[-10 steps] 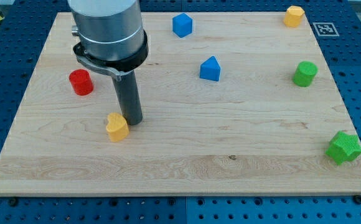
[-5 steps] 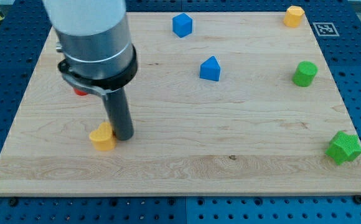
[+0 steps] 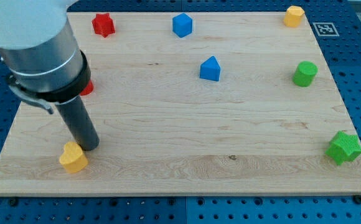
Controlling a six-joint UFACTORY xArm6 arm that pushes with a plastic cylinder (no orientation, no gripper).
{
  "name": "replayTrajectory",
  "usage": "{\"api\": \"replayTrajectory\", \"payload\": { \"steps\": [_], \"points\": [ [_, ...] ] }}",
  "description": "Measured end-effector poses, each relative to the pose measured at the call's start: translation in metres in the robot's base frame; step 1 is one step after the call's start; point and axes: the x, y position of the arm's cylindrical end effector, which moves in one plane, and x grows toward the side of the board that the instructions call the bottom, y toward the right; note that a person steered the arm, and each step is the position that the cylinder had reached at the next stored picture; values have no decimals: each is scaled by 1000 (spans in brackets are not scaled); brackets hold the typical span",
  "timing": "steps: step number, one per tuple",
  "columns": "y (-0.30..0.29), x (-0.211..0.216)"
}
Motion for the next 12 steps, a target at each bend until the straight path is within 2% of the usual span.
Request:
{"api": "replayTrajectory", "payload": {
  "steps": [1,2,3,6,12],
  "points": [
    [-1,3],
    [34,4],
    [31,25],
    [23,32],
    [200,-9]
  ]
}}
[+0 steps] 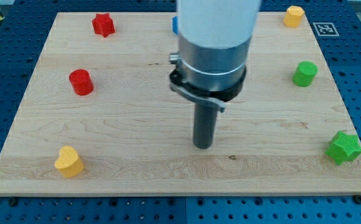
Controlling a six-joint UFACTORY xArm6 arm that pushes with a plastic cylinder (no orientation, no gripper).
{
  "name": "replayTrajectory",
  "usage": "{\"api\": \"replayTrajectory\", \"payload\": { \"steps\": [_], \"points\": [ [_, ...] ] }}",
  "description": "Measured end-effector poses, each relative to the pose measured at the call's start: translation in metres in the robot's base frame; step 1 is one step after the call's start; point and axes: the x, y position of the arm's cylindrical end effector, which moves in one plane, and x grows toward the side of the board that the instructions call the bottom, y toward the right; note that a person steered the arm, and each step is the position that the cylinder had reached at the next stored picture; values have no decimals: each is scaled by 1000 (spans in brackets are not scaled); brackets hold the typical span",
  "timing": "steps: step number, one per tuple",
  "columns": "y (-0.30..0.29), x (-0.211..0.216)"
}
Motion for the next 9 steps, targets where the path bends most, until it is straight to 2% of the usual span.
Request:
{"api": "replayTrajectory", "payload": {
  "steps": [3,4,5,6,8,9],
  "points": [
    [89,-32],
    [101,-43],
    [105,-58],
    [135,-88],
    [193,-100],
    [225,-88]
  ]
}}
